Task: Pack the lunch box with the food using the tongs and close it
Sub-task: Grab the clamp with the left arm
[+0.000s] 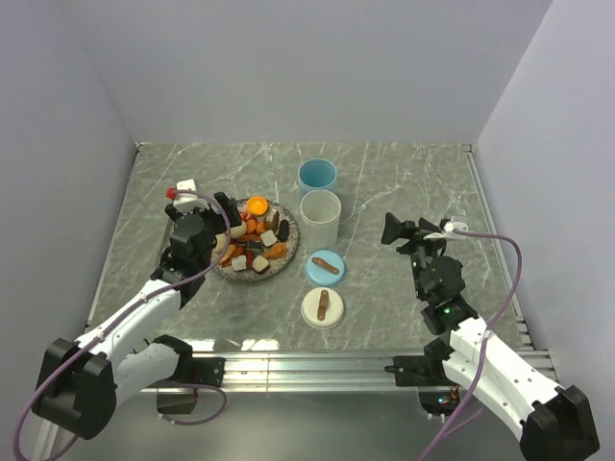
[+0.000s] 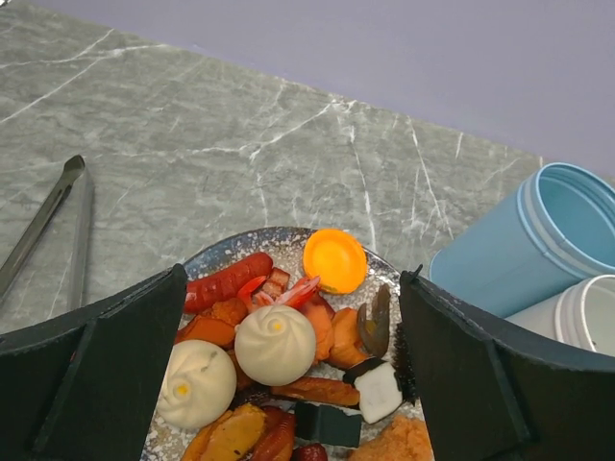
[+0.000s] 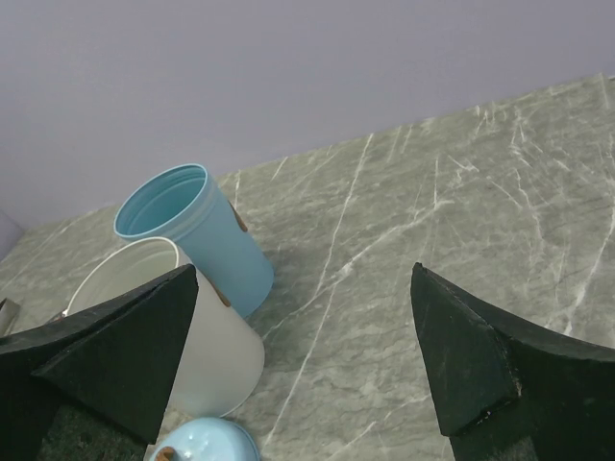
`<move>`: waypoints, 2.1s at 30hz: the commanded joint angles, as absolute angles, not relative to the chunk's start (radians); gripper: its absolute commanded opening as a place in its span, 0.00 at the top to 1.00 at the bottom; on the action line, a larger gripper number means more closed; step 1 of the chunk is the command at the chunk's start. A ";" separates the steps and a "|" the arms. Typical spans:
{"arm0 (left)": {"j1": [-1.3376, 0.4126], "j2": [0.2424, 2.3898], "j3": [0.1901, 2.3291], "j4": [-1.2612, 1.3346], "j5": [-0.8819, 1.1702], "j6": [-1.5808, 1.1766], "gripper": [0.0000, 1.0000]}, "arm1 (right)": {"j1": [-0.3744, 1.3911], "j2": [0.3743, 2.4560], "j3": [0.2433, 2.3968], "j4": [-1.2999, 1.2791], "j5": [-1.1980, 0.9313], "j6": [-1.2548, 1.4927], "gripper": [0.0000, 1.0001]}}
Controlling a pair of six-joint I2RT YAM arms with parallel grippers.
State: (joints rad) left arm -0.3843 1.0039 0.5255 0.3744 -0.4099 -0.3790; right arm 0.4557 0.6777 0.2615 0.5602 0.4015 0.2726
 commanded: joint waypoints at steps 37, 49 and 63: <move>-0.078 1.577 1.006 -0.047 -0.501 -0.195 0.06 | 0.433 0.710 0.333 0.503 0.367 0.299 0.01; -0.018 1.729 1.071 0.011 -0.465 -0.055 0.06 | 0.425 0.681 0.319 0.497 0.360 0.305 0.01; 0.061 1.818 1.078 0.025 -0.267 -0.026 0.07 | 0.425 0.654 0.305 0.506 0.361 0.302 0.01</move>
State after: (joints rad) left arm 0.0460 1.8008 1.0492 0.0051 -0.2939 -0.0368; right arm 0.4313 0.6720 0.2955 0.4850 0.3687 0.2985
